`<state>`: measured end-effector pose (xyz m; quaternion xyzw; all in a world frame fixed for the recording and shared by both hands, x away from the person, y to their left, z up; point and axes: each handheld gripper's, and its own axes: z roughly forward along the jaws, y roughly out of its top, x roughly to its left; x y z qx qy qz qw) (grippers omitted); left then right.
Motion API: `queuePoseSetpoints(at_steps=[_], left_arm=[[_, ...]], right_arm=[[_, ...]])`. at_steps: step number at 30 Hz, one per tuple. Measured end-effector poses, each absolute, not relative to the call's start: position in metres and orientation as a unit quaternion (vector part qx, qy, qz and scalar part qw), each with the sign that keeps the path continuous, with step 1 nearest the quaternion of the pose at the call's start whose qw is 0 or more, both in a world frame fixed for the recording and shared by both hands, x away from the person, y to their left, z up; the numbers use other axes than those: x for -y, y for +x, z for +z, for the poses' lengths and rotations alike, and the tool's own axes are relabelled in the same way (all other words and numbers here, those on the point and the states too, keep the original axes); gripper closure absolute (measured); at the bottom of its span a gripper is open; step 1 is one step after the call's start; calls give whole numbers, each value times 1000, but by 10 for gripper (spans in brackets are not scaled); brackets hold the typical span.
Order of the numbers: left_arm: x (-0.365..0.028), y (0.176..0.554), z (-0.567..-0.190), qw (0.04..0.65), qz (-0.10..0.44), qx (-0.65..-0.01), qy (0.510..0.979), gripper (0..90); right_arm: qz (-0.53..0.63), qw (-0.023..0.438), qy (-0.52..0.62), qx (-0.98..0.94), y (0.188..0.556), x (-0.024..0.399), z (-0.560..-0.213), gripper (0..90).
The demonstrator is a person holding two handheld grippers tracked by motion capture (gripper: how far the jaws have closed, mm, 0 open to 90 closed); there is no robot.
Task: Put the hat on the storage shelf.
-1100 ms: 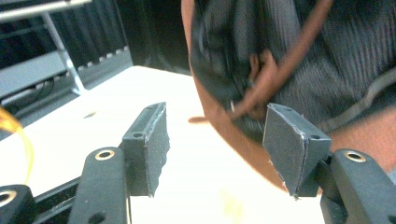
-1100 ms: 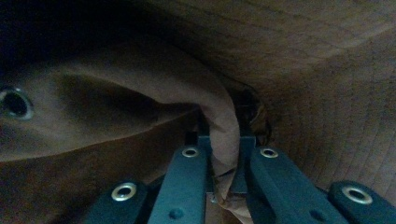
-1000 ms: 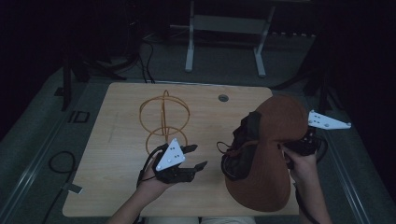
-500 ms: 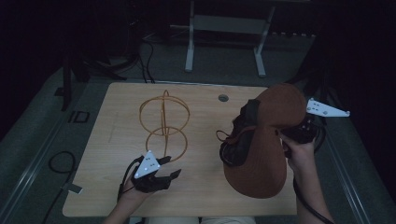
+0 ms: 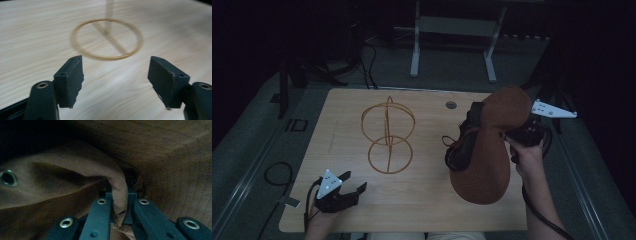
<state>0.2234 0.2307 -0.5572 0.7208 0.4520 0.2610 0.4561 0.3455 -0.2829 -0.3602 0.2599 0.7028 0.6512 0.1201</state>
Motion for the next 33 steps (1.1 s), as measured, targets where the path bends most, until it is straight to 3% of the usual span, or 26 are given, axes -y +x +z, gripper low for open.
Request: queuePoseSetpoints(at_steps=[2, 7, 12, 16, 26, 33], left_arm=[[-243, 224, -559, 443, 272, -479, 707, 229], [-264, 221, -561, 452, 289, -516, 668, 173], [-275, 217, -561, 428, 344, -542, 636, 95], [-282, 218, -567, 409, 342, -570, 625, 22], [-282, 216, -571, 402, 356, -577, 615, 22], [-284, 214, -567, 410, 367, -575, 606, 22]], right_arm=[[650, 119, 260, -704, 348, 282, -361, 871], [643, 121, 262, -709, 356, 277, -358, 871], [640, 117, 262, -712, 367, 271, -355, 871], [639, 117, 259, -715, 377, 259, -349, 871], [638, 113, 253, -718, 406, 222, -328, 870], [618, 105, 223, -747, 425, 157, -300, 869]])
